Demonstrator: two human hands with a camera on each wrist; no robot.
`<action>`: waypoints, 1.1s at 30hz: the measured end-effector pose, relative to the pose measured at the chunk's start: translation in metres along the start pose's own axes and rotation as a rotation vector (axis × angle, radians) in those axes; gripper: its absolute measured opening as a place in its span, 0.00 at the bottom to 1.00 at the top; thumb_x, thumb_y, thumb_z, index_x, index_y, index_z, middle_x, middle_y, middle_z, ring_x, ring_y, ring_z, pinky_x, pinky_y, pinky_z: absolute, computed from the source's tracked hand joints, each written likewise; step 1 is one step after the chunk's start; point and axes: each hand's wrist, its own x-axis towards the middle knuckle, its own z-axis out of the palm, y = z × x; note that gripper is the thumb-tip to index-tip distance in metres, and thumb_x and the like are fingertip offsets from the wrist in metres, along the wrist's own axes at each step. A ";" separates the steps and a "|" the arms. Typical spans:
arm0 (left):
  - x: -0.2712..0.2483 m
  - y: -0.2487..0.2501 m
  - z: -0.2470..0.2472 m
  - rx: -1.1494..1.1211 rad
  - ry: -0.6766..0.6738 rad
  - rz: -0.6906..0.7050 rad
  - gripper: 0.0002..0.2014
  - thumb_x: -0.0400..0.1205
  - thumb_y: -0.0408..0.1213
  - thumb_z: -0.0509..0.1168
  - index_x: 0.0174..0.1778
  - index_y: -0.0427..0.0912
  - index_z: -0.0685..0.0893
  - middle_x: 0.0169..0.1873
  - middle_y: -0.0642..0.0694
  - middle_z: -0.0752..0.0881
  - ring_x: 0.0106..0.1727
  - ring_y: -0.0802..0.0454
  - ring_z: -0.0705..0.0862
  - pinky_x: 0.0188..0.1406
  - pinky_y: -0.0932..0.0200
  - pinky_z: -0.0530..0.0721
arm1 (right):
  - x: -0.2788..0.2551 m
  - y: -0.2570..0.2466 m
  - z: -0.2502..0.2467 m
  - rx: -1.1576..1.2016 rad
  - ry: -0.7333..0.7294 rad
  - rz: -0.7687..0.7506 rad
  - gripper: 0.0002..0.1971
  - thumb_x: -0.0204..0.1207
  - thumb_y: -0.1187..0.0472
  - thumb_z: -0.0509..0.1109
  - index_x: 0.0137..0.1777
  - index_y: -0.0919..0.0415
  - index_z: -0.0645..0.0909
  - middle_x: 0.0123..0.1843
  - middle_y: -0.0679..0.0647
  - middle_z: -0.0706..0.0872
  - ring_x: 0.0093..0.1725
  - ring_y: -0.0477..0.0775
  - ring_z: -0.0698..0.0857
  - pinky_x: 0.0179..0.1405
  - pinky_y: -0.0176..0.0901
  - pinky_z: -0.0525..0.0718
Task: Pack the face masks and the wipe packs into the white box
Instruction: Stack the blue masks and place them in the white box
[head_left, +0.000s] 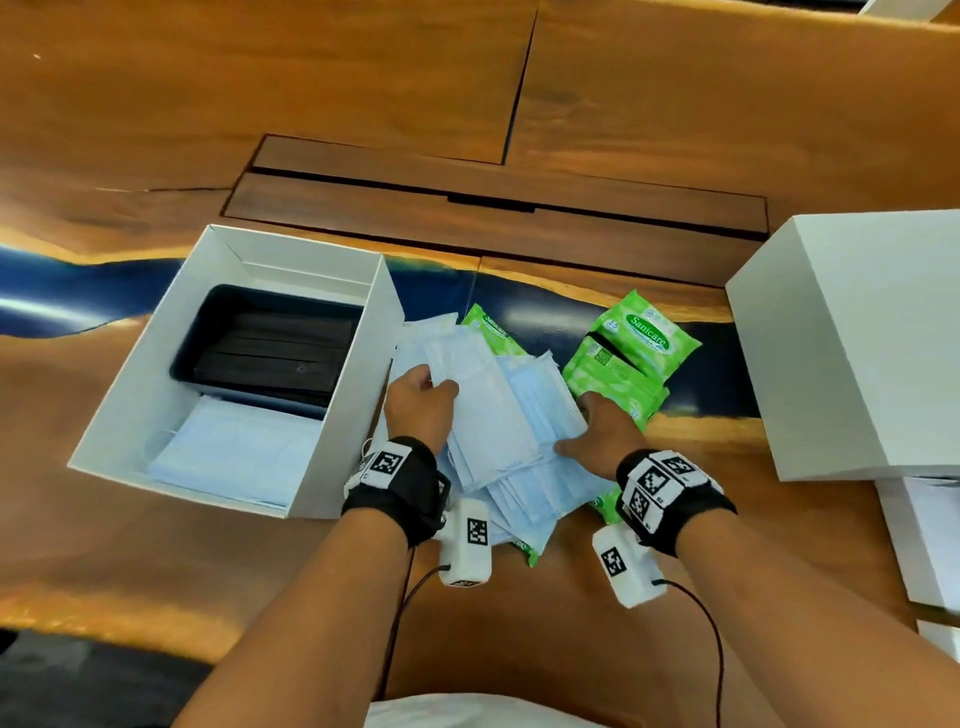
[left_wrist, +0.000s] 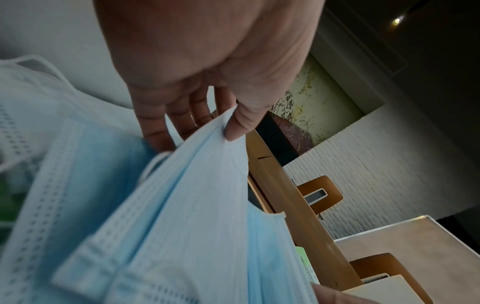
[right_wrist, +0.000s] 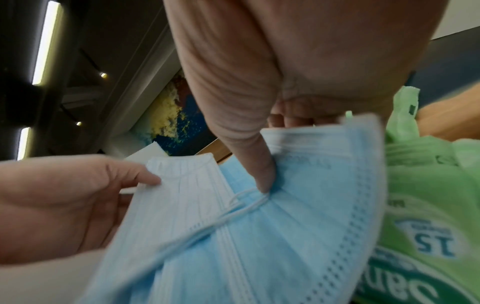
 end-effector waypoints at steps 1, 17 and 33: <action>0.000 -0.002 -0.001 -0.001 0.014 0.015 0.06 0.78 0.28 0.66 0.42 0.25 0.83 0.35 0.41 0.81 0.37 0.49 0.77 0.39 0.58 0.77 | 0.000 0.000 -0.003 0.021 0.004 -0.014 0.15 0.70 0.60 0.78 0.50 0.60 0.76 0.41 0.48 0.78 0.48 0.56 0.80 0.34 0.39 0.74; -0.010 0.000 -0.012 -0.155 -0.203 -0.213 0.26 0.74 0.64 0.69 0.55 0.45 0.78 0.54 0.43 0.86 0.54 0.42 0.87 0.52 0.37 0.89 | -0.037 -0.089 0.044 -0.061 -0.065 -0.405 0.24 0.74 0.55 0.73 0.69 0.57 0.75 0.59 0.57 0.81 0.55 0.56 0.82 0.52 0.44 0.79; -0.016 0.021 -0.032 -0.663 -0.541 -0.312 0.20 0.82 0.30 0.56 0.69 0.34 0.80 0.64 0.33 0.85 0.64 0.34 0.83 0.70 0.33 0.77 | -0.031 -0.079 0.002 0.948 -0.319 -0.015 0.24 0.72 0.55 0.77 0.66 0.62 0.80 0.59 0.58 0.89 0.56 0.55 0.89 0.58 0.52 0.87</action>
